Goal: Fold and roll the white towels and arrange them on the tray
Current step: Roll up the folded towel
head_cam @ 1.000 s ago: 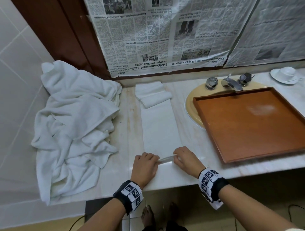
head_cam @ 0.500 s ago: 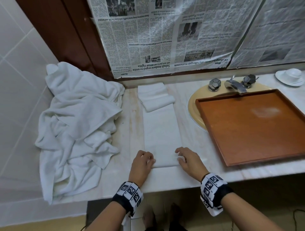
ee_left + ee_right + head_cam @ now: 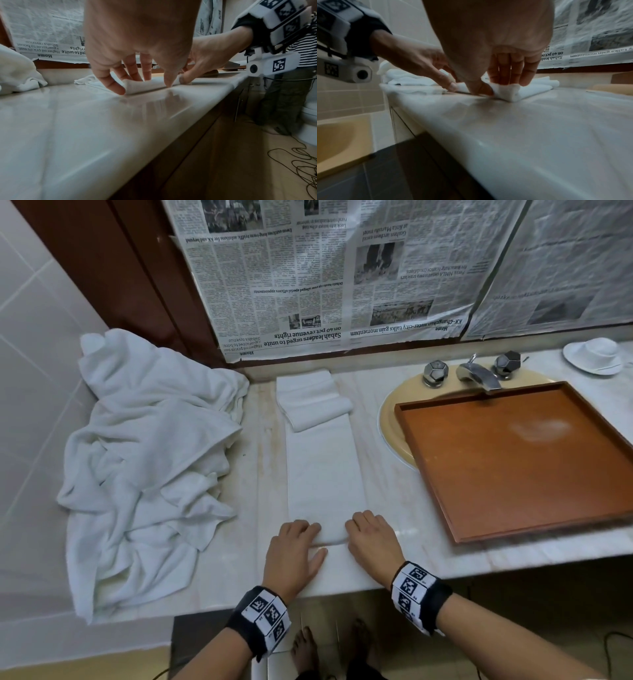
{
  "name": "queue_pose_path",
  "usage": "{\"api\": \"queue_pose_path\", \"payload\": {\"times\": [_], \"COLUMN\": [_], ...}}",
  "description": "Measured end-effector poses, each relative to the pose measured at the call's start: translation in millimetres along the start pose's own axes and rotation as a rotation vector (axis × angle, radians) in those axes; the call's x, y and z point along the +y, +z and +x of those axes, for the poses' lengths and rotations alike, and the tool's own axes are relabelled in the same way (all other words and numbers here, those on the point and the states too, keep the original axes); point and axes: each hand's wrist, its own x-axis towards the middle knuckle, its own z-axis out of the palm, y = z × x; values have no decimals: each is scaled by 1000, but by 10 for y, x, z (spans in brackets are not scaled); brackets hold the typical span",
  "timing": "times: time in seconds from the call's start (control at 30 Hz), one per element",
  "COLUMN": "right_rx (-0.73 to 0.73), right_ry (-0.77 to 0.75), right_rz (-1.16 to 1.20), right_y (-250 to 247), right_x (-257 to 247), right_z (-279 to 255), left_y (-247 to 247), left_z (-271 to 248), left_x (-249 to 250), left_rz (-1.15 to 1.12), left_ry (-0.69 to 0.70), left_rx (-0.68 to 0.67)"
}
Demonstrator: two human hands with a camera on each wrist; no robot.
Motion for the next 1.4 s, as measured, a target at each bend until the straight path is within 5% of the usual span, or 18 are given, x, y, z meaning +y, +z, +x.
{"api": "queue_pose_path", "payload": {"times": [0.13, 0.27, 0.37, 0.43, 0.7, 0.97, 1.13, 1.4], "right_rx": [-58, -118, -64, -25, 16, -84, -156, 14], "right_ry": [119, 197, 197, 170, -71, 26, 102, 204], "right_rz": [294, 520, 578, 520, 203, 408, 556, 683], "right_y": [-113, -196, -177, -137, -28, -99, -180, -85], "right_x": [111, 306, 381, 353, 327, 392, 454, 422], "right_z": [91, 126, 103, 73, 12, 158, 152, 51], "left_y": [-38, -148, -276, -266, 24, 93, 11, -138], "left_z": [78, 190, 234, 257, 204, 16, 26, 124], "left_x": [38, -47, -149, -169, -17, -30, -100, -144], "left_rz": [18, -216, -506, -503, -130, -75, -189, -370], "left_ry": [-78, -201, -324, -352, -141, -25, -99, -291], "left_rx": [22, -42, -3, 50, 101, 54, -17, 28]}}
